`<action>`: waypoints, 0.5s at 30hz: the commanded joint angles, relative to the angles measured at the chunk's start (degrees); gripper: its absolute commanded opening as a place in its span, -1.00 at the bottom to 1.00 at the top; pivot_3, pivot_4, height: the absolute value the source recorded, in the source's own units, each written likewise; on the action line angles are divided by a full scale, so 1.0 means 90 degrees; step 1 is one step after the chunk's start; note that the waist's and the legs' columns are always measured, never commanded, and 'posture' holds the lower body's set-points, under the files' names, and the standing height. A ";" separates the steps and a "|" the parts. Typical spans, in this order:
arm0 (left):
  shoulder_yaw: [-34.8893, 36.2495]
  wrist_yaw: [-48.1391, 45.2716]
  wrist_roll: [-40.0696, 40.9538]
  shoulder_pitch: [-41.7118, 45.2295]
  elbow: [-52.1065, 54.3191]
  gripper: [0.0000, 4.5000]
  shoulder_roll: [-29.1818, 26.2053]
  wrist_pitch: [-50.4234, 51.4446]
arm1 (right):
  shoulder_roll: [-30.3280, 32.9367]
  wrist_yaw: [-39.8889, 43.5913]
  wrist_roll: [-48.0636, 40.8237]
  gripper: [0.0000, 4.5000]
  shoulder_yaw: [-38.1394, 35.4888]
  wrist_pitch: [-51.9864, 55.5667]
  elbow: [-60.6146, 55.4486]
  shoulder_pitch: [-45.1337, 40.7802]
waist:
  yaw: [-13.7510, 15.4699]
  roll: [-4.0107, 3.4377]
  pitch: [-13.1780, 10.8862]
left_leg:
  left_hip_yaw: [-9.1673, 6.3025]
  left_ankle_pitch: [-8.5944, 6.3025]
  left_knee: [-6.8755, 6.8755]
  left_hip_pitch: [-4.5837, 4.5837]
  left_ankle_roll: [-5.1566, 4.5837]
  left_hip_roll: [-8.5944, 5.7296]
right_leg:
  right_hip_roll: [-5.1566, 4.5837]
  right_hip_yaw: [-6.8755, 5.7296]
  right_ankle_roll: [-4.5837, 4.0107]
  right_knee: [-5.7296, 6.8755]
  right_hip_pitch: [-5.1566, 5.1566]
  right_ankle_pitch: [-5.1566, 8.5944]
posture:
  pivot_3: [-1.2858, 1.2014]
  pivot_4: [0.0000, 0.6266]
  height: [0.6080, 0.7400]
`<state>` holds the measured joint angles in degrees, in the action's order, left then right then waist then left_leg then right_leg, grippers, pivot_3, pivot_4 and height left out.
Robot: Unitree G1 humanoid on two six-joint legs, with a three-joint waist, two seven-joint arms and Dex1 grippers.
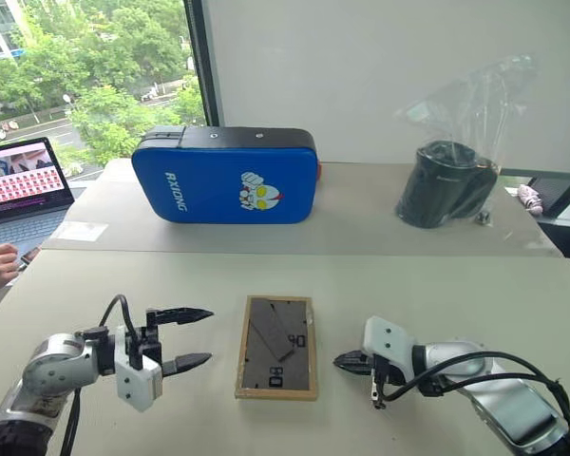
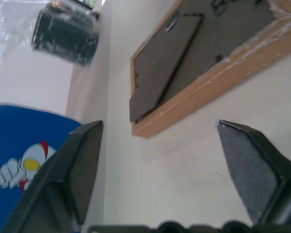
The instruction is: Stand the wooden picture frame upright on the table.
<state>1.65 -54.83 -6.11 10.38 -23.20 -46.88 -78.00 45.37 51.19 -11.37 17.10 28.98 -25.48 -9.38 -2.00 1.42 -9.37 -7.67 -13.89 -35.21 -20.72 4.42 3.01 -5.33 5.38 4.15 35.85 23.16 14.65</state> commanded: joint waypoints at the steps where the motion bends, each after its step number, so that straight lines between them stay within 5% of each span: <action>1: -0.0473 0.0353 -0.0885 0.0510 -0.1037 0.99 0.0152 -0.1224 | -0.0242 -0.0019 0.0239 -1.00 0.0331 0.0137 0.0177 -0.0299 | -0.0039 0.0001 0.0000 | 0.0000 0.0001 0.0000 -0.0001 0.0002 0.0000 | 0.0001 0.0000 0.0002 0.0001 0.0000 -0.0001 | 0.03 -0.52 1.00; 10: -0.0949 0.1403 -0.2596 0.1763 -0.2072 0.99 0.1241 -0.1611 | -0.1028 -0.0222 0.0292 -1.00 0.0835 0.1471 0.0157 -0.1061 | -0.0040 -0.0005 0.0002 | -0.0001 0.0019 -0.0006 0.0063 0.0033 -0.0001 | 0.0001 0.0004 0.0063 0.0006 -0.0081 0.0005 | 0.03 -0.52 1.00; 15: -0.1199 0.2088 -0.3015 0.1934 -0.2162 0.99 0.1211 -0.1611 | -0.0989 -0.0346 0.0343 -1.00 0.0736 0.1882 0.0012 -0.1004 | -0.0026 -0.0014 0.0007 | -0.0002 0.0020 -0.0006 0.0068 0.0034 -0.0002 | 0.0001 0.0005 0.0065 0.0007 -0.0085 0.0004 | 0.03 -0.52 1.00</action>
<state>-6.56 -38.37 -29.78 28.03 -42.13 -35.66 -92.63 36.20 48.52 -8.14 22.96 43.99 -24.56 -19.12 -2.24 1.30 -9.30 -7.69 -13.72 -35.27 -20.11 4.73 2.99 -5.32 5.42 4.74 35.91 22.39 14.68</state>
